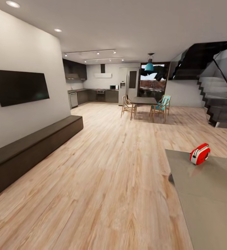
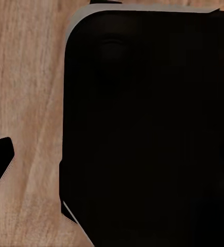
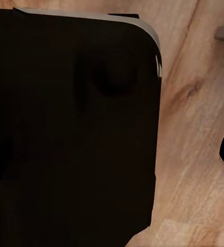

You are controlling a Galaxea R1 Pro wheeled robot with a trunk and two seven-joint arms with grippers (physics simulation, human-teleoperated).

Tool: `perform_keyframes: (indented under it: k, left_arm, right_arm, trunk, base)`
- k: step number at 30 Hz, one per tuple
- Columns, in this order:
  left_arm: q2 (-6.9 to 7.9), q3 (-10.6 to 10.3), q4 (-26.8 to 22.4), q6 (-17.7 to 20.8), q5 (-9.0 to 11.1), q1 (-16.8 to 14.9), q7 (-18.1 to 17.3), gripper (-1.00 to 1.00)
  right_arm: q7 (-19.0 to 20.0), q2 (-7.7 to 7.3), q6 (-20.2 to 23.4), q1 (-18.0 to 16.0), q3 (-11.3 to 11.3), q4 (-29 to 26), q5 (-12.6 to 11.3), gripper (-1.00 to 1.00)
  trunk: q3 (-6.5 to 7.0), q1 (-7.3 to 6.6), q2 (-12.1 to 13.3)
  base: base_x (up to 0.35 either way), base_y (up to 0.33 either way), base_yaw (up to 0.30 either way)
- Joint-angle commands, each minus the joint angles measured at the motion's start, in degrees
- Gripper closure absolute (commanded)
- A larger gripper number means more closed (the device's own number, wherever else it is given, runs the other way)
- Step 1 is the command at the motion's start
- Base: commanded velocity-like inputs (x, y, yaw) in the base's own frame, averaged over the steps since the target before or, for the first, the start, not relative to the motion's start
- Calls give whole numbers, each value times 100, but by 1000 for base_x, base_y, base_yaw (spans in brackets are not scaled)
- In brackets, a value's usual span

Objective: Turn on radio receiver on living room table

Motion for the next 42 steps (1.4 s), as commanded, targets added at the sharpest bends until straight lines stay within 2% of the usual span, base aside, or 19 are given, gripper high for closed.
perform_keyframes:
  k: [1,42]
  left_arm:
    - [0,0,2,0,0,0,0,-100]
    - [0,0,1,3,7,0,23,-100]
  right_arm:
    - [0,0,1,0,0,0,0,-100]
    - [2,4,-5,0,0,0,0,-100]
  trunk:
    - [0,0,0]
    - [0,0,0]
  base:
    - [324,0,0]
    - [324,0,0]
